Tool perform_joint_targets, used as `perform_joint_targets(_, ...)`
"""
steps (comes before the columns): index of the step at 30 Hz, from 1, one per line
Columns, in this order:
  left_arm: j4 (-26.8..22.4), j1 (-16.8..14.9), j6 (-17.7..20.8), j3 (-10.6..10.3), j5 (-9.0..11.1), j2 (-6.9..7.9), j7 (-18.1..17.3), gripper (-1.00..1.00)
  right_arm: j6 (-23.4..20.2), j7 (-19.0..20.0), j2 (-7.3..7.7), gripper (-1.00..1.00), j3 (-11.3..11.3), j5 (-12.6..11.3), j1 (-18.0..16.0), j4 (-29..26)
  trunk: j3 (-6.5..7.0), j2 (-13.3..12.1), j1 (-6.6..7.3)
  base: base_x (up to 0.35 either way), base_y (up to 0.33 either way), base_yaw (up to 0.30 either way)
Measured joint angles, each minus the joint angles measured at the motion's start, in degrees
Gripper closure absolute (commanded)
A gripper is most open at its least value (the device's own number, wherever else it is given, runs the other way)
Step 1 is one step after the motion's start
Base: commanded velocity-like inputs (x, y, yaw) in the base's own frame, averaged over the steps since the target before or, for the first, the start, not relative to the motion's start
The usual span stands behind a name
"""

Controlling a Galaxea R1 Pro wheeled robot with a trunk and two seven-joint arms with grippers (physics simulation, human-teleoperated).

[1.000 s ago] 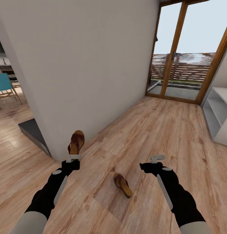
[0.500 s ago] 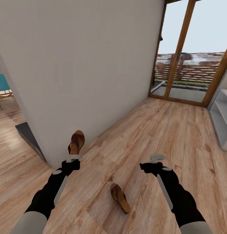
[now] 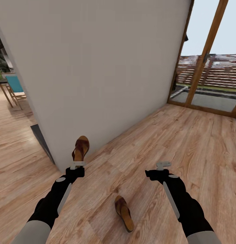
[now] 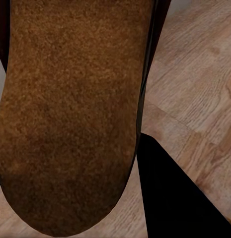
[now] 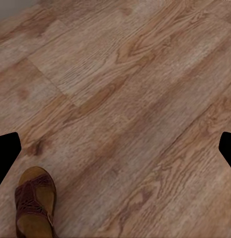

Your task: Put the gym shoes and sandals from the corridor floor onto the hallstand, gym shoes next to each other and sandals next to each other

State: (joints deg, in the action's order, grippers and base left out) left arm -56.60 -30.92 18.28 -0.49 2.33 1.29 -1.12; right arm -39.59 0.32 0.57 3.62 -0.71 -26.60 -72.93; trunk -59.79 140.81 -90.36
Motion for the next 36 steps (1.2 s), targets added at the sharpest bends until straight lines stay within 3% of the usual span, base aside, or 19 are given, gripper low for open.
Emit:
perform_joint_targets(7, 0.0, 0.0, 0.0, 0.0, 0.0, 0.0, 0.0, 1.0, 0.06, 0.0, -0.07, -1.0, 0.51, -0.1, 0.0, 0.04, 0.0, 0.0, 0.0, 0.003, -0.01, 0.007)
perform_joint_targets(8, 0.0, 0.0, 0.0, 0.0, 0.0, 0.0, 0.0, 1.0, 0.06, 0.0, -0.16, -1.0, 1.62, -0.14, 0.01, 0.04, 0.0, 0.0, 0.0, 0.0, 0.0, 0.0)
perform_joint_targets(9, 0.01, -0.01, 0.0, 0.01, 0.0, -0.01, 0.0, 1.0, 0.07, -0.02, -0.45, -1.0, 4.95, -0.31, 0.01, 0.05, 0.0, 0.0, 0.0, 0.0, 0.0, 0.0)
perform_joint_targets(12, 0.0, 0.0, 0.0, 0.06, 0.0, 0.0, 0.01, 1.0, 0.07, -0.11, -0.82, -1.0, 10.24, -0.18, 0.01, 0.04, 0.0, 0.0, 0.0, 0.0, 0.0, 0.0)
perform_joint_targets(15, 0.0, 0.0, 0.01, 0.05, 0.0, 0.0, 0.01, 1.0, 0.06, -0.15, -0.96, -1.0, 12.27, -0.17, 0.0, 0.05, -0.01, 0.0, 0.0, 0.0, 0.0, 0.031)
perform_joint_targets(30, -0.01, 0.0, 0.01, 0.07, 0.01, 0.01, 0.01, 1.0, 0.06, -0.16, -1.01, -1.0, 12.99, -0.17, 0.0, -0.02, -0.13, 0.0, 0.0, 0.0, 0.0, 0.246)
perform_joint_targets(36, 0.0, 0.0, 0.01, 0.06, 0.0, 0.0, -0.01, 1.0, 0.06, -0.09, -0.98, -1.0, 12.91, -0.18, 0.0, 0.02, -0.13, 0.0, 0.0, 0.0, 0.0, 0.083)
